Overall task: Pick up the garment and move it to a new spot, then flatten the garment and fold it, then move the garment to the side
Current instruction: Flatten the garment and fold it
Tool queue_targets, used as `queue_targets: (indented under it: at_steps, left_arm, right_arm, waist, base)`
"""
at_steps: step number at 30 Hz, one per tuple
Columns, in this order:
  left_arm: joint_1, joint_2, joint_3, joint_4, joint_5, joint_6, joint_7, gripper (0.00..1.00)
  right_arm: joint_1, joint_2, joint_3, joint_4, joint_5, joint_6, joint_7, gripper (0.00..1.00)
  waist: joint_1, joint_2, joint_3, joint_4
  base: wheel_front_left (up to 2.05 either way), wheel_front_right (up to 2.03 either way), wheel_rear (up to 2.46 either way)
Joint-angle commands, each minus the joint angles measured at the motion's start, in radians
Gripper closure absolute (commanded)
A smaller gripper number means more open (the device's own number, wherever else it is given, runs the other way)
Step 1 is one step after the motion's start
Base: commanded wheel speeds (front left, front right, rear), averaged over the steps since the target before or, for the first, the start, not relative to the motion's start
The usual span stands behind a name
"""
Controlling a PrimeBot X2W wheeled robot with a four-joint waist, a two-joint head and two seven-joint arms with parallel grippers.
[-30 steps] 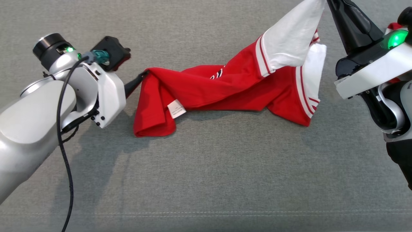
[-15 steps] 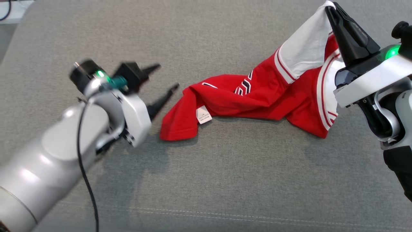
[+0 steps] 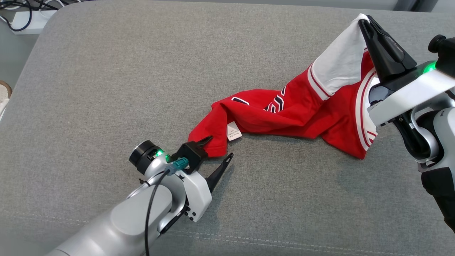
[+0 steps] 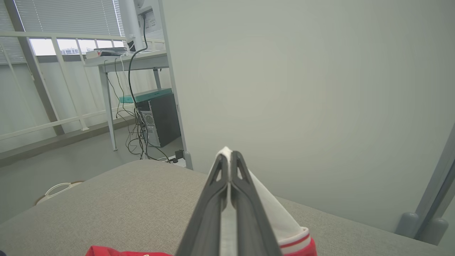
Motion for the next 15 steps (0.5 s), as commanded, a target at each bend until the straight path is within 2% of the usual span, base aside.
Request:
queue_targets:
  at_steps: [1,9,11,14,15]
  left_arm:
    - [-0.006,0.004,0.039,0.008,0.014,0.035,-0.019,0.00]
    - [0.011,-0.024,0.059,0.073,0.073,0.089,-0.030,0.00]
    - [0.013,-0.029,0.057,0.106,0.082,0.087,-0.030,0.00]
    - [0.010,-0.042,0.053,0.154,0.085,0.060,-0.030,0.00]
    - [0.007,-0.048,0.053,0.167,0.083,0.049,-0.030,0.13]
  right_arm:
    - [0.016,0.001,-0.001,-0.027,-0.006,0.001,0.005,1.00]
    - [0.018,0.002,-0.005,-0.034,-0.011,0.001,0.012,1.00]
    - [0.018,0.003,-0.004,-0.037,-0.012,0.001,0.013,1.00]
    - [0.017,0.005,-0.002,-0.041,-0.014,0.001,0.014,1.00]
    - [0.017,0.005,-0.002,-0.042,-0.014,0.001,0.013,1.00]
  waist:
    - [-0.0001,0.0000,0.000,-0.001]
    - [-0.0001,0.0000,0.005,-0.007]
    - [-0.0001,0.0000,0.008,-0.011]
    - [-0.0001,0.0000,0.014,-0.018]
    - [-0.0001,0.0000,0.016,-0.020]
  base:
    - [0.00,0.00,0.00]
    - [0.00,0.00,0.00]
    - [0.00,0.00,0.00]
    - [0.00,0.00,0.00]
    - [0.00,0.00,0.00]
